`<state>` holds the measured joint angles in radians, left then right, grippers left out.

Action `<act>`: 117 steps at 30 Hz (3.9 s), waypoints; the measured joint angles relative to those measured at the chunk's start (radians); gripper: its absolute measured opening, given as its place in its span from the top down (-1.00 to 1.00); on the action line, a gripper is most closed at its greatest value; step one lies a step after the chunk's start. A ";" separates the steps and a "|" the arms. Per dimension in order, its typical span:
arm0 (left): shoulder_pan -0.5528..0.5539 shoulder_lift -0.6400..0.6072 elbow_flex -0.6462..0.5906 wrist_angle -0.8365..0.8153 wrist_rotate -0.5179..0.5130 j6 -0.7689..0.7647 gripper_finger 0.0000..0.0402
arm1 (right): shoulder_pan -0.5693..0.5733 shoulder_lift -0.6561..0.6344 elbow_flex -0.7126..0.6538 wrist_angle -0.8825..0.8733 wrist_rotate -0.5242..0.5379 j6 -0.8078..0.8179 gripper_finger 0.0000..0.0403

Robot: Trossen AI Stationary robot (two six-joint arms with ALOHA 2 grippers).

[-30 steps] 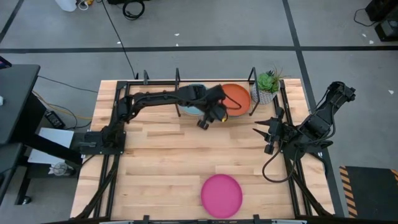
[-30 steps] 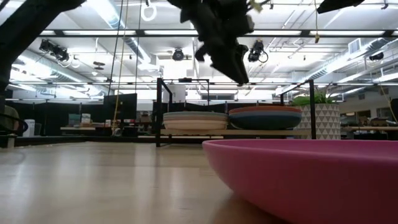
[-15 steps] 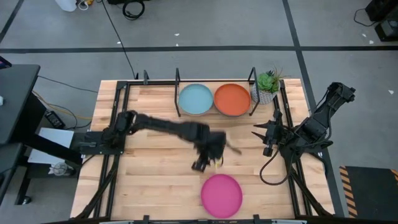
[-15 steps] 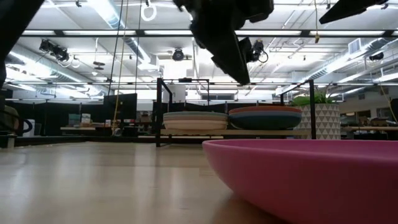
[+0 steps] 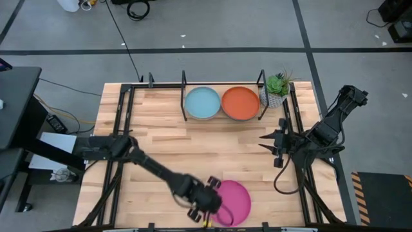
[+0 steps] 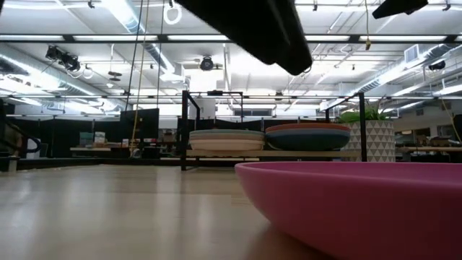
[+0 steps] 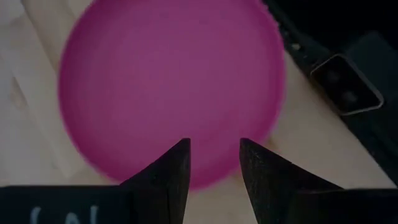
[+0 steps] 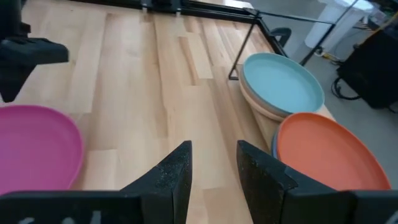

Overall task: Place and stack plates onto a shelf
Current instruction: Stack the pink plate on top of the orange plate on the shelf, then return to Home Position

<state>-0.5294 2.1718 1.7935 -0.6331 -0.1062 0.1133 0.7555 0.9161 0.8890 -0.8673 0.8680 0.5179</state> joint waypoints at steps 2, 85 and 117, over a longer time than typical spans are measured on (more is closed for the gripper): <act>-0.039 0.009 0.001 -0.008 -0.058 0.012 0.27 | 0.000 0.000 0.000 0.015 -0.007 -0.018 0.34; 0.689 -0.146 0.000 -0.041 0.135 0.851 0.93 | 0.035 0.014 -0.079 0.163 0.153 0.133 0.34; 0.749 -0.147 0.001 0.007 0.109 0.726 0.51 | 0.002 0.014 -0.079 0.266 0.115 0.010 0.34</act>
<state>0.2194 2.0248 1.7943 -0.6260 0.0033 0.8393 0.7574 0.9298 0.8097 -0.6010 0.9834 0.5276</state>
